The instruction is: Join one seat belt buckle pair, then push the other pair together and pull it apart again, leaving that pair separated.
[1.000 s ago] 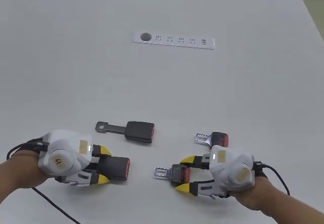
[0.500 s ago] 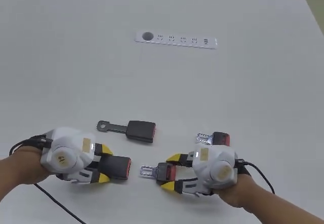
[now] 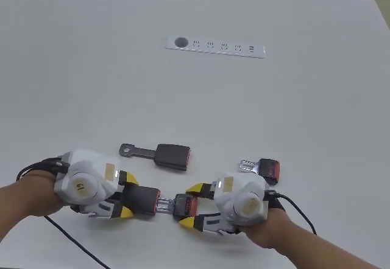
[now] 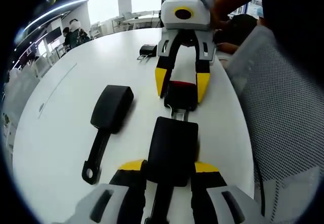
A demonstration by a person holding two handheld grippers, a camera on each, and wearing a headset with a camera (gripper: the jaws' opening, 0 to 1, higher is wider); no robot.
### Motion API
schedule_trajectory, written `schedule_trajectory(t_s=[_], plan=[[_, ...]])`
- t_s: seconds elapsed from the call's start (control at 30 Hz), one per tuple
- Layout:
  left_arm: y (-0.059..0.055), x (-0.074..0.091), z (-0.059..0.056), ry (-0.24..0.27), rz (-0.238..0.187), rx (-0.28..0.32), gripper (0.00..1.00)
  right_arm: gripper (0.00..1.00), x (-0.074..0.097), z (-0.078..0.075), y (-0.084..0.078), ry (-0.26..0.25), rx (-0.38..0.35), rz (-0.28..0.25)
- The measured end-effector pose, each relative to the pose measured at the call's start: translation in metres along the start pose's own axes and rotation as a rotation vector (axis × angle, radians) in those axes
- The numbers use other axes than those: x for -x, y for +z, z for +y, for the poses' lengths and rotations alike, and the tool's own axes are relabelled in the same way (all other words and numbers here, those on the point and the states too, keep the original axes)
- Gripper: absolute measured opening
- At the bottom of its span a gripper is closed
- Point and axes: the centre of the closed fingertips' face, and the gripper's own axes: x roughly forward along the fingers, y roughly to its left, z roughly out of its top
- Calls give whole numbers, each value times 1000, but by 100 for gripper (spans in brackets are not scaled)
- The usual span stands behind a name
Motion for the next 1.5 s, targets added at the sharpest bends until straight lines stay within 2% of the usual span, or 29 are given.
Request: schedule_trajectory(t_s=[0.27, 0.5, 0.67, 1.07, 1.2, 1.27, 1.5], plan=[[-1, 0, -1, -1, 15, -2, 36, 35, -6, 0, 5, 8, 5, 13], [0, 0, -2, -7, 29, -34, 35, 35, -8, -1, 8, 3, -37, 29], [-1, 0, -1, -14, 47, -47, 34, 35, -14, -2, 11, -10, -30, 55], [0, 0, -1, -25, 52, -61, 34, 35, -24, -2, 19, -15, -44, 62], [-1, 0, -1, -26, 55, -59, 34, 35, -27, -2, 20, -14, -46, 83], [-1, -1, -1, -26, 49, -60, 34, 35, -25, -5, 26, -21, -36, 92], [-1, -1, 0, -26, 54, -56, 34, 35, -26, -3, 22, -23, -31, 97]])
